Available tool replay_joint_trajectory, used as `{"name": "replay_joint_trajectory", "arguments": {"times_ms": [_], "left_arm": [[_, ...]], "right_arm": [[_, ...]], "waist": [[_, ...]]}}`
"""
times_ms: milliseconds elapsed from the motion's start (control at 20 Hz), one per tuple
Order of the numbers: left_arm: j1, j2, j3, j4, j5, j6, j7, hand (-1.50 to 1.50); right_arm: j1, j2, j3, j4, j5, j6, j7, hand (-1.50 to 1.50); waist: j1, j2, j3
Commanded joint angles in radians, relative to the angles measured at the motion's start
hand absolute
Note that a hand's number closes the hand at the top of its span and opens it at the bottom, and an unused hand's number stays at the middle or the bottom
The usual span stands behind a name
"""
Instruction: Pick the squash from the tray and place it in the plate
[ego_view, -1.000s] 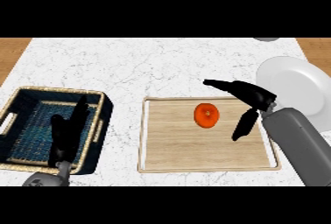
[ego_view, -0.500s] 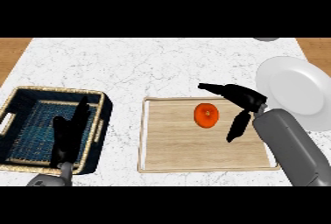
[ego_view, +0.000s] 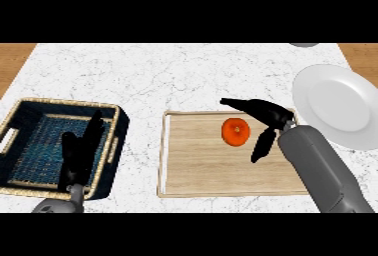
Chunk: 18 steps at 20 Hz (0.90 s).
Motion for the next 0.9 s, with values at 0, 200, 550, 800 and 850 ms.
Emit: {"name": "replay_joint_trajectory", "arguments": {"times_ms": [0,200,550,800,850], "left_arm": [[0.024,-0.018,0.023,-0.002,0.001,-0.02,-0.002,0.0],[0.022,-0.016,0.026,-0.047,-0.039,-0.017,0.03,0.0],[-0.014,-0.042,0.072,0.052,-0.04,-0.061,-0.027,0.0],[-0.023,-0.043,0.069,0.049,-0.035,-0.072,-0.015,0.0],[0.009,-0.041,0.051,-0.038,-0.057,-0.04,0.037,0.0]], "right_arm": [[0.031,0.063,0.02,-0.008,0.052,-0.019,0.03,-1.5],[0.008,0.02,0.006,0.064,0.109,-0.079,-0.135,1.5],[-0.08,0.059,-0.064,0.204,0.166,-0.189,-0.18,1.5],[-0.026,0.016,-0.102,0.13,0.202,-0.292,-0.028,1.5],[0.025,-0.019,-0.106,0.091,0.212,-0.324,-0.022,1.5]], "waist": [[-0.001,0.001,-0.004],[0.002,0.002,-0.003],[0.003,0.004,-0.003],[-0.003,0.004,-0.004],[-0.005,-0.001,-0.003]]}}
